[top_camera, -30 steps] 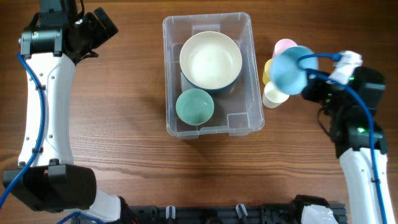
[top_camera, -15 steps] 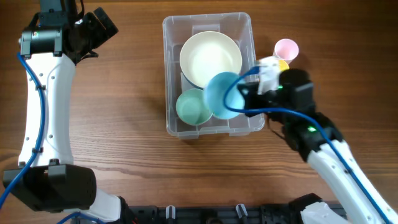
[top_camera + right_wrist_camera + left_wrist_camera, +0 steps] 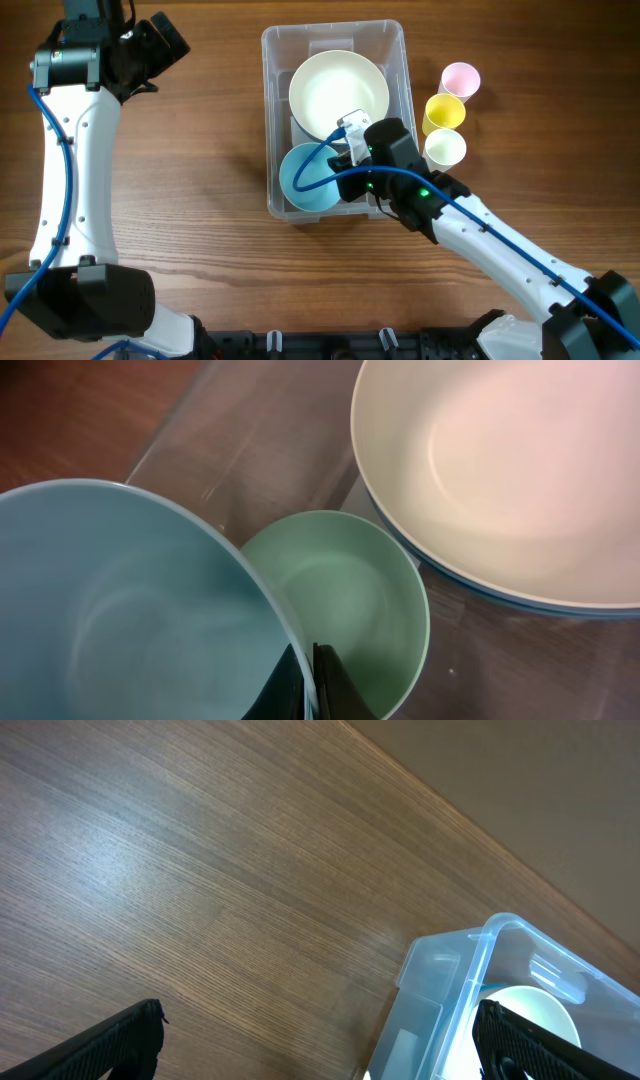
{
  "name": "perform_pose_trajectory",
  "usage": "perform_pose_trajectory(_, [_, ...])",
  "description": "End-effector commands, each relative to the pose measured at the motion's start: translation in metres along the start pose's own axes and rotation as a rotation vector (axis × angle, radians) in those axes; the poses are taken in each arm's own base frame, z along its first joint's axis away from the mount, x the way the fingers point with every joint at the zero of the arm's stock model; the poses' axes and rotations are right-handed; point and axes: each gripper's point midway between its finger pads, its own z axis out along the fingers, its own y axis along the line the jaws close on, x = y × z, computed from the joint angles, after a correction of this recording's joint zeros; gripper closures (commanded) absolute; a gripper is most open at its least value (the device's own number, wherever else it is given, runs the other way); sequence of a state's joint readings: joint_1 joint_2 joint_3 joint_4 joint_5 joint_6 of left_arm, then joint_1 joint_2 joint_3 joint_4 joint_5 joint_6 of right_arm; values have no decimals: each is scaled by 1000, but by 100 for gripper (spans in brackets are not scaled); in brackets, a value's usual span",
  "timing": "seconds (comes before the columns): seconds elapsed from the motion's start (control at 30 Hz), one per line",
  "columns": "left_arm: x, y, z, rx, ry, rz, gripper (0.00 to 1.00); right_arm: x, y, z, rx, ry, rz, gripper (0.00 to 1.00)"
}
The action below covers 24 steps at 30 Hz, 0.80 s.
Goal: Pack container
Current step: 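Carry the light blue bowl into the bin onto the green bowl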
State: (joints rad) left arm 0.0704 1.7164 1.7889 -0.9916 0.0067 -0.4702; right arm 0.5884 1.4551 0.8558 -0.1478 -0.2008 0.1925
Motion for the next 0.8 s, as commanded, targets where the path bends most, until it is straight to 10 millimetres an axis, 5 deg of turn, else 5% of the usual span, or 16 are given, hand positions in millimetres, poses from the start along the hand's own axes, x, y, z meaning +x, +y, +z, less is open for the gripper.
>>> perform_pose_trajectory(0.0, [-6, -3, -12, 24, -24, -13, 0, -8, -3, 0, 37, -23, -17, 96])
perform_pose_trajectory(0.6, [-6, -3, -12, 24, -24, -13, 0, -22, -19, -2, 139, -85, -20, 94])
perform_pose_trajectory(0.67, [-6, -3, -12, 24, -24, -13, 0, -23, -19, -2, 138, -89, -20, 52])
perform_pose_trajectory(0.77, [-6, -3, -12, 24, -24, -13, 0, -25, -19, -2, 136, -99, -24, 42])
